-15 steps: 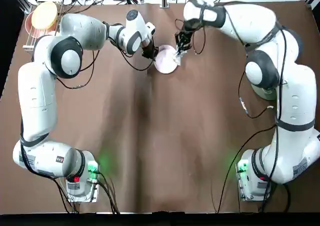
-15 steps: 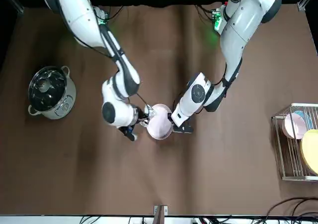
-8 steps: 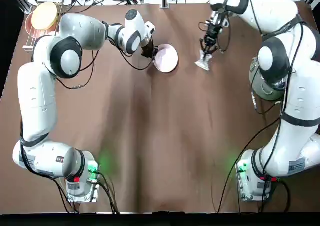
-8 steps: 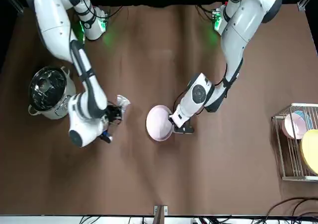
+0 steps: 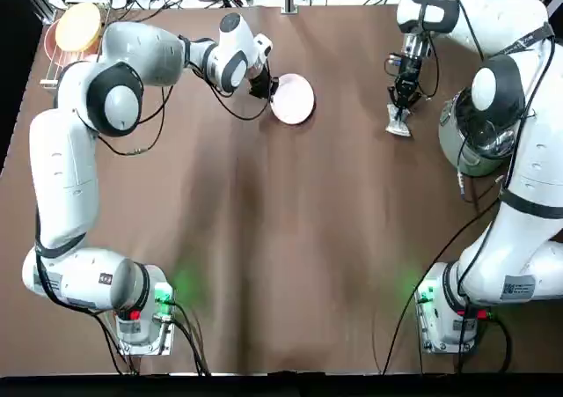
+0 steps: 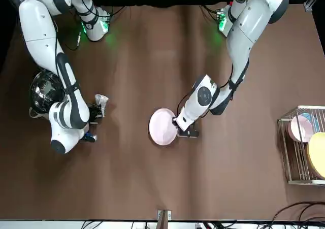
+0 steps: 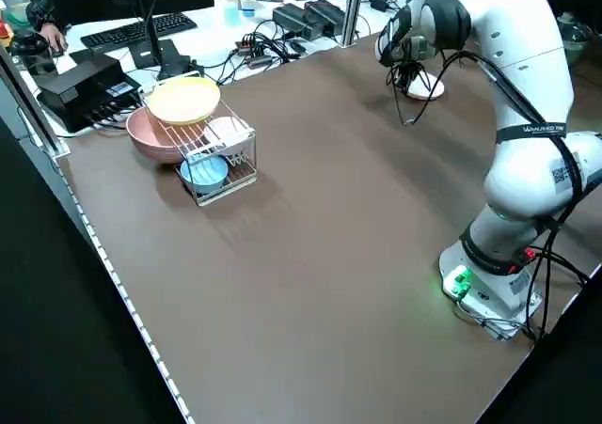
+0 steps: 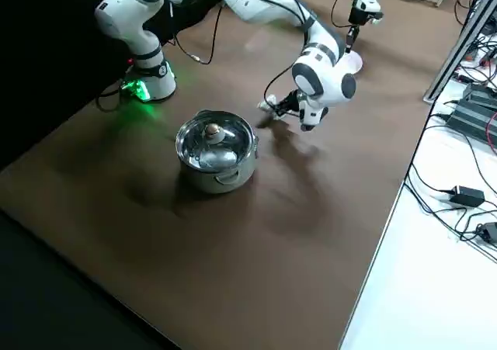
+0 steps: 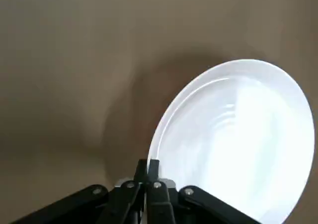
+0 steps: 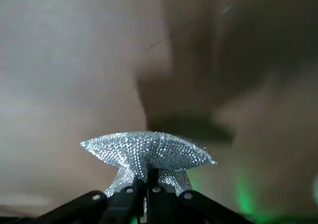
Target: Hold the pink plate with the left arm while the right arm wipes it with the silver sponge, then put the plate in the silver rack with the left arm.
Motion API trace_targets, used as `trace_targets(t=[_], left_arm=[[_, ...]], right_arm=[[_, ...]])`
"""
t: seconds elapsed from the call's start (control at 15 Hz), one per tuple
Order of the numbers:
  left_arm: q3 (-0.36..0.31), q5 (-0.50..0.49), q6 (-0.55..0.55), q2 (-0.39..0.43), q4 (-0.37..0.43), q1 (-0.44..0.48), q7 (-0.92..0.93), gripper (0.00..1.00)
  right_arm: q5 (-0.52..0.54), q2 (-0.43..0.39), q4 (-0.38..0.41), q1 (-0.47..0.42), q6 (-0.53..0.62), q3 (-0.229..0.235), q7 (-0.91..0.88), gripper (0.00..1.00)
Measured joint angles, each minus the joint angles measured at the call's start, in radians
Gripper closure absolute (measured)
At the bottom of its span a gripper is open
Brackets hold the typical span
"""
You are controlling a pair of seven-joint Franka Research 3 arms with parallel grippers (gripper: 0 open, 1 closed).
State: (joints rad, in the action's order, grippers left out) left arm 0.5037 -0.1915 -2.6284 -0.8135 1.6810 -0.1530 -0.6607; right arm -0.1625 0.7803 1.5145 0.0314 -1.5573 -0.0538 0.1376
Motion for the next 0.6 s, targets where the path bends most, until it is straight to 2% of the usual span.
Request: trace_targets(t=[0.27, 0.33, 0.4, 0.6], left_arm=[[0.107, 0.000, 0.005, 0.026, -0.008, 0.101, -0.006, 0.97], [0.152, 0.000, 0.062, 0.066, -0.010, 0.166, -0.002, 0.97], [0.179, 0.000, 0.125, 0.097, -0.011, 0.209, 0.012, 0.97], [0.261, 0.000, 0.346, 0.231, -0.011, 0.377, 0.057, 0.97]], right_arm=[[0.033, 0.016, 0.001, -0.011, -0.024, -0.001, -0.056, 0.96], [0.034, 0.016, 0.001, -0.011, -0.027, -0.004, -0.061, 0.94], [0.035, 0.016, 0.001, -0.011, -0.027, -0.004, -0.067, 0.89], [0.035, 0.016, -0.003, -0.011, -0.024, -0.004, -0.075, 0.63]])
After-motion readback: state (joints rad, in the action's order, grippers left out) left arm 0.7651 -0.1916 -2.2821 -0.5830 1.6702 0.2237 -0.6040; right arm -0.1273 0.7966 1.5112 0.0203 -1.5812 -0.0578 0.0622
